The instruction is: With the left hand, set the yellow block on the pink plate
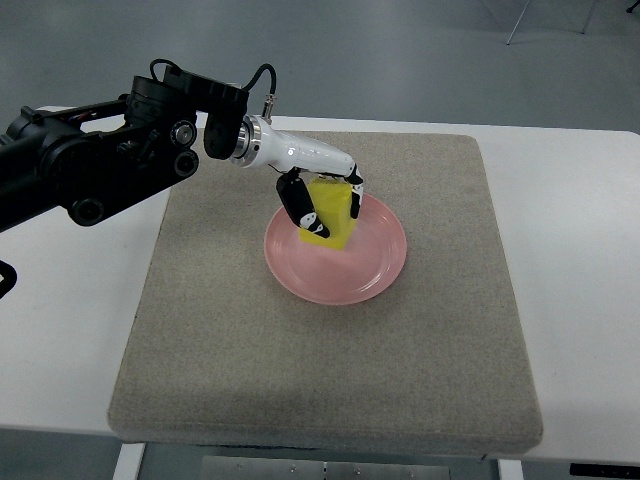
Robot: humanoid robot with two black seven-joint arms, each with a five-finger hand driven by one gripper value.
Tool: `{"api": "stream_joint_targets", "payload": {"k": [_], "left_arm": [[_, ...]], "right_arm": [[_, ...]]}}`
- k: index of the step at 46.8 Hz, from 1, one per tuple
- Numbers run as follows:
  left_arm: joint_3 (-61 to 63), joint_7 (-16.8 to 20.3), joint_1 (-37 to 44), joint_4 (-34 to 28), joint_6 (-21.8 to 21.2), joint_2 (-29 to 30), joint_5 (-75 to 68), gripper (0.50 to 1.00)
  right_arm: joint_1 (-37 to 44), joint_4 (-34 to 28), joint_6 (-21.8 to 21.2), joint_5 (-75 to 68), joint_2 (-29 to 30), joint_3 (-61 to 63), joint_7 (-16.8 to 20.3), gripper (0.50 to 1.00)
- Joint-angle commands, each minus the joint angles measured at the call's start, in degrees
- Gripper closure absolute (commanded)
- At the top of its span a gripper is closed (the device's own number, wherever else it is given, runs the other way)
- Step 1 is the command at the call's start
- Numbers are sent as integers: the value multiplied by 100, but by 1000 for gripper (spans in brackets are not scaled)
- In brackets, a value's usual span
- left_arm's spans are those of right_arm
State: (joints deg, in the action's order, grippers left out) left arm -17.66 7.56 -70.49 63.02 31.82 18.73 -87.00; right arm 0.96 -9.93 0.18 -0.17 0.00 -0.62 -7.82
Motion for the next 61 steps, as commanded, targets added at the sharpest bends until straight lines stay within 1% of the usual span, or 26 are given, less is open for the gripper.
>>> {"api": "stream_joint_targets", "payload": {"k": [1, 2, 6, 9, 12, 13, 16, 18, 20, 22, 25, 29, 31, 36, 38, 41, 43, 47, 48, 49, 56, 61], "left_arm": [[79, -9, 0, 0, 0, -36, -1, 913], [96, -9, 0, 0, 0, -36, -1, 905], [105, -9, 0, -17, 0, -45, -10, 845], [105, -9, 0, -26, 0, -45, -10, 829], [105, -9, 0, -26, 0, -45, -10, 774], [105, -9, 0, -26, 0, -45, -10, 765], [105, -9, 0, -35, 0, -45, -10, 761], [105, -9, 0, -35, 0, -45, -10, 731], [105, -9, 0, -44, 0, -45, -10, 720], [105, -9, 0, -53, 0, -45, -19, 690], [114, -9, 9, -53, 0, -36, -19, 658], [114, -9, 61, -53, 0, -45, -19, 647], [105, -17, 79, -53, 0, -45, -19, 615], [105, -17, 79, -53, 0, -36, -1, 604], [96, -17, 79, -61, 0, -36, 69, 572], [53, -17, 53, -53, -9, -10, 113, 561], [8, -17, 44, -53, -17, 17, 130, 536], [-27, -17, -18, -70, -17, 61, 455, 534], [-35, -17, -35, -79, -26, 87, 604, 525], [-62, -17, -35, -122, -18, 131, 771, 506], [-404, -17, -27, -325, -17, 579, 2457, 504], [-484, -17, 9, -702, -17, 737, 3855, 504]], "right_arm": [[0, 0, 0, 0, 0, 1, 0, 576], [0, 0, 0, 0, 0, 1, 0, 576], [0, 0, 0, 9, 0, 1, 0, 576], [0, 0, 0, 0, 0, 1, 0, 576], [0, 0, 0, 0, 0, -8, 0, 576], [0, 0, 0, 0, 0, 1, 0, 576], [0, 0, 0, 0, 0, 1, 0, 576], [0, 0, 0, 0, 0, 1, 0, 576], [0, 0, 0, 0, 0, -8, 0, 576], [0, 0, 0, 0, 0, 1, 0, 576], [0, 0, 0, 0, 0, 1, 0, 576], [0, 0, 0, 0, 0, 1, 0, 576], [0, 0, 0, 0, 0, -8, 0, 576], [0, 0, 0, 0, 0, 1, 0, 576], [0, 0, 0, 0, 0, 1, 0, 576], [0, 0, 0, 0, 0, 1, 0, 576], [0, 0, 0, 0, 0, 1, 0, 576], [0, 0, 0, 0, 0, 1, 0, 576], [0, 0, 0, 0, 0, 1, 0, 576], [0, 0, 0, 0, 0, 1, 0, 576], [0, 0, 0, 0, 0, 1, 0, 576], [0, 0, 0, 0, 0, 1, 0, 576]]}}
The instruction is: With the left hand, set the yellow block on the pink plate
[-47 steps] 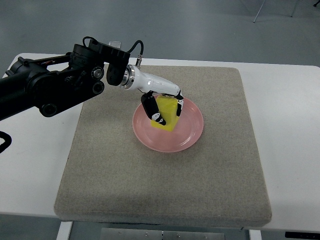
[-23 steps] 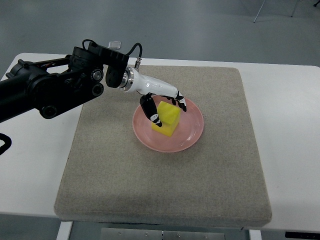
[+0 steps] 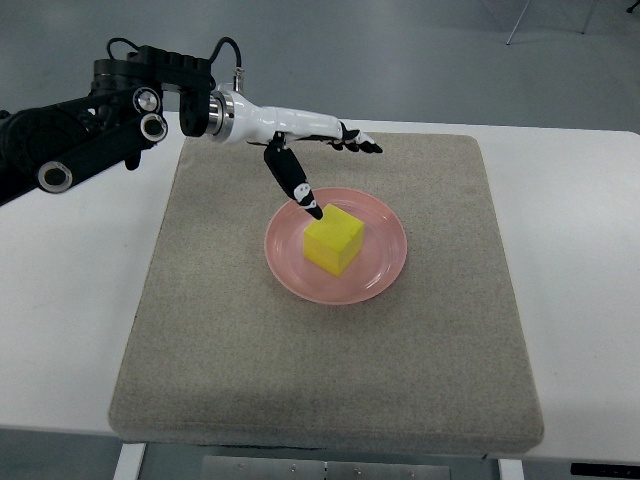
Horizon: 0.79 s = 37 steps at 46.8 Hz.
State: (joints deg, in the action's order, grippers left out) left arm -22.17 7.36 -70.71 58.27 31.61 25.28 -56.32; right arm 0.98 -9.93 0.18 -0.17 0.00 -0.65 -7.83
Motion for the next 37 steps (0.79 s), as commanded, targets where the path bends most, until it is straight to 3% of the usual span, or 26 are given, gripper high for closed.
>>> {"api": "stream_joint_targets", "payload": {"k": [1, 23, 32, 37], "left_arm": [[-33, 2, 40, -315, 3, 108, 1050, 504], [-33, -50, 180, -2232, 117, 135, 4408, 504], [-33, -173, 444, -2636, 161, 91, 5692, 504], [-42, -428, 593, -2707, 152, -67, 6281, 504]], "right_arm": [[-1, 0, 0, 0, 0, -6, 0, 576], [-1, 0, 0, 0, 0, 3, 0, 576], [-1, 0, 0, 0, 0, 3, 0, 576], [-1, 0, 0, 8, 0, 3, 0, 576]]}}
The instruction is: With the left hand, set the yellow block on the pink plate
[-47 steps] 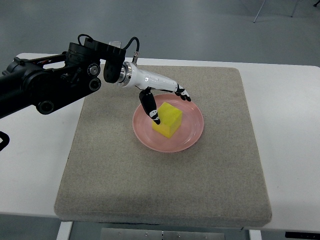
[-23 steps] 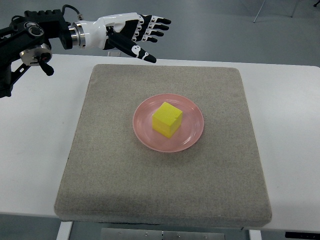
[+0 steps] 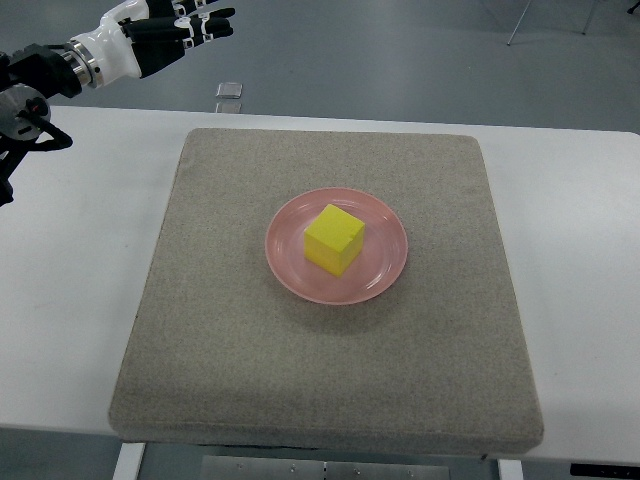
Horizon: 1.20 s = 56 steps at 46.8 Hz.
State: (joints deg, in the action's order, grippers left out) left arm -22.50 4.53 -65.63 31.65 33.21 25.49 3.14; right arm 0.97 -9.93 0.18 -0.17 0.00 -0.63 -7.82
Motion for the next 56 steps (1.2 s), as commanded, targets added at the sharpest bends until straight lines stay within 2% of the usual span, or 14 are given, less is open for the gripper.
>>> {"api": "stream_joint_targets", "payload": {"k": [1, 13, 56], "left_arm": [[-9, -197, 112, -62, -7, -105, 467, 504], [-9, -707, 428, -194, -78, -264, 1882, 504], [-114, -743, 648, -159, -148, -299, 2050, 504]], "right_arm": [[-1, 0, 0, 0, 0, -7, 0, 576], [-1, 0, 0, 0, 0, -7, 0, 576], [-45, -53, -26, 35, 0, -16, -18, 576]]}}
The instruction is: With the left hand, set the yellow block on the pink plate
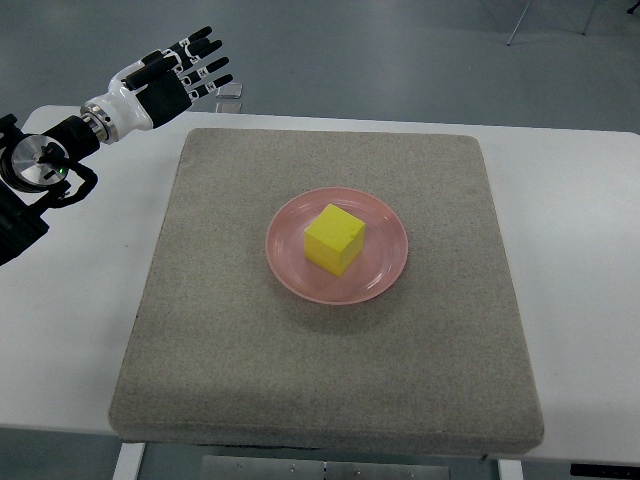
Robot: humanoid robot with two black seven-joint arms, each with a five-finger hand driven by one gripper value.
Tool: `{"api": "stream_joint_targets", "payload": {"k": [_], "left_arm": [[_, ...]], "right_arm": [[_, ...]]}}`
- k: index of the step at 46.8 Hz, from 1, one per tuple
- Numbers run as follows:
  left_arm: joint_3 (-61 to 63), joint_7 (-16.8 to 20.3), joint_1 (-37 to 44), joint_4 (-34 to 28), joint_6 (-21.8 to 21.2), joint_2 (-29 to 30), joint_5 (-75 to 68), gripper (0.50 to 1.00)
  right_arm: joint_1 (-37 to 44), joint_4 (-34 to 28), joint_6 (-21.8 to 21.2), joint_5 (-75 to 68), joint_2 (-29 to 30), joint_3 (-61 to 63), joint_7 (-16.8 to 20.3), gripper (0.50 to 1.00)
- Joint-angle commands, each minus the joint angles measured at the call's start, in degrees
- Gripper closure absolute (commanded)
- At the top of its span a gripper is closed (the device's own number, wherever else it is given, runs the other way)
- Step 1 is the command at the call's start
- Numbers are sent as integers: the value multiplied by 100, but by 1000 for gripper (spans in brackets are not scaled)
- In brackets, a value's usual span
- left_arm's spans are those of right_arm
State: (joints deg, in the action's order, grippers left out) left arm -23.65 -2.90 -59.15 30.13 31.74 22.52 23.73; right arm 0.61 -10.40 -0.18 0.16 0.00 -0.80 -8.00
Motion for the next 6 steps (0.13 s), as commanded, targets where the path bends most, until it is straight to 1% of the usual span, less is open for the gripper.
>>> {"api": "stream_joint_targets", "payload": {"k": [1, 6], "left_arm": [[1, 0, 0, -16, -1, -2, -9, 504], [-8, -8, 0, -25, -1, 15, -9, 504]], "right_arm": [[-17, -6, 1, -7, 0, 0, -8, 576], [-52, -24, -8, 2, 0, -8, -9, 576]]}}
